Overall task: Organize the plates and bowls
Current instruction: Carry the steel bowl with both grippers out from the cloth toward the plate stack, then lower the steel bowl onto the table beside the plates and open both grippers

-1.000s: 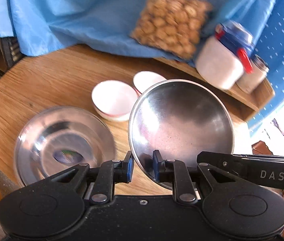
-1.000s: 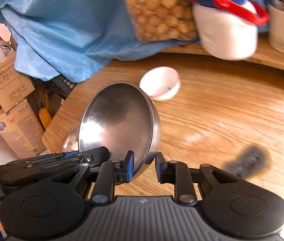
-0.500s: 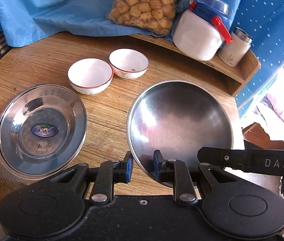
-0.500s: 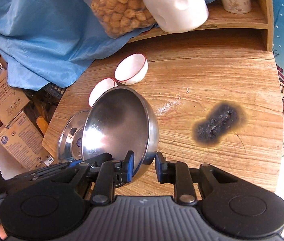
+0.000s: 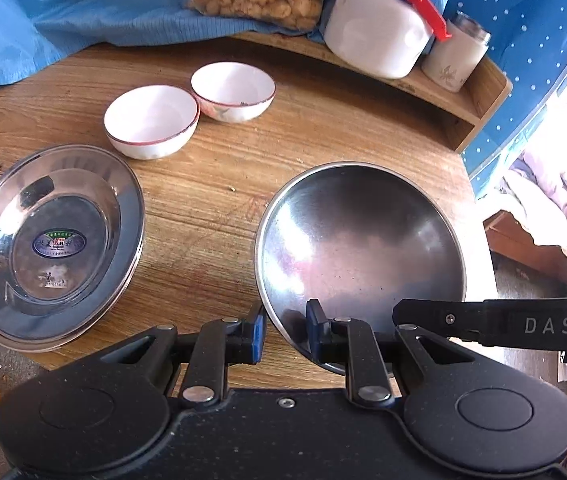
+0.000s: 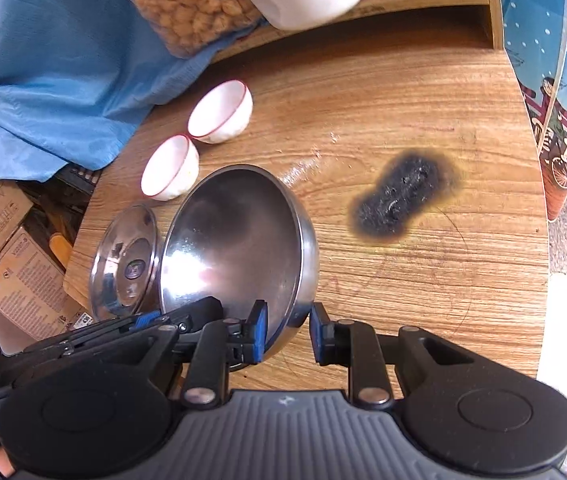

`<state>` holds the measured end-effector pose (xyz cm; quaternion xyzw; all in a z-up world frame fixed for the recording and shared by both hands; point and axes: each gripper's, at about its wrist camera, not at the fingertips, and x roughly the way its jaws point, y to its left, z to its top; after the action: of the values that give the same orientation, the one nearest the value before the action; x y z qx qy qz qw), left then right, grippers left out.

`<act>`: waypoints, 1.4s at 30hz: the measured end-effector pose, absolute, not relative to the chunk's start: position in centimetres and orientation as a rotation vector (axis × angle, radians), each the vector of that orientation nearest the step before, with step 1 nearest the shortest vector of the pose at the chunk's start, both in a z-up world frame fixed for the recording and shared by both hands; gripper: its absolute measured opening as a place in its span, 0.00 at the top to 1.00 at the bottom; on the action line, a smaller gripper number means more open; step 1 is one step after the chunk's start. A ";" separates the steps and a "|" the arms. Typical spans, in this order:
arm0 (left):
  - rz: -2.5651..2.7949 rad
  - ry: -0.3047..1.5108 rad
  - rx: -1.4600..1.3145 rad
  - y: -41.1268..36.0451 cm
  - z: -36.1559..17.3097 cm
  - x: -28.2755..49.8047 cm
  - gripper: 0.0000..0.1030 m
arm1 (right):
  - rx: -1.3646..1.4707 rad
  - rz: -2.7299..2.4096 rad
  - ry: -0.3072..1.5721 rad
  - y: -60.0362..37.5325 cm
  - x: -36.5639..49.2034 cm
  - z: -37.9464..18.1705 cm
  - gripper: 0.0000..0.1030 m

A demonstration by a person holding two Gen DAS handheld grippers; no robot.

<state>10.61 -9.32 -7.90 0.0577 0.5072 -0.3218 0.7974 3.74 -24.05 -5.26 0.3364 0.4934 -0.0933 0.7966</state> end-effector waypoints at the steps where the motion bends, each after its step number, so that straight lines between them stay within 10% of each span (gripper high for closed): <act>1: -0.691 1.094 0.127 -9.3 -8.0 10.8 0.78 | 0.721 -0.202 1.067 -24.0 4.0 -5.4 0.76; 23: -0.676 1.144 0.163 -8.0 -8.8 14.5 0.78 | 0.781 -0.201 1.100 -22.8 7.2 -7.6 0.74; 27: -0.685 1.152 0.185 -8.3 -8.8 14.7 0.75 | 0.803 -0.205 1.081 -23.3 6.9 -7.7 0.56; 32: -0.685 1.185 0.180 -7.8 -8.3 15.0 0.35 | 0.822 -0.243 1.044 -24.5 5.9 -7.2 0.40; 42: -0.663 1.063 0.246 -7.5 -5.2 13.8 0.01 | 0.834 -0.278 0.951 -26.4 4.0 -5.9 0.04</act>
<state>13.84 -7.48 -5.21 0.1146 0.4960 -0.3094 0.8032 4.00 -26.38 -5.90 0.3885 0.4430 -0.1296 0.7975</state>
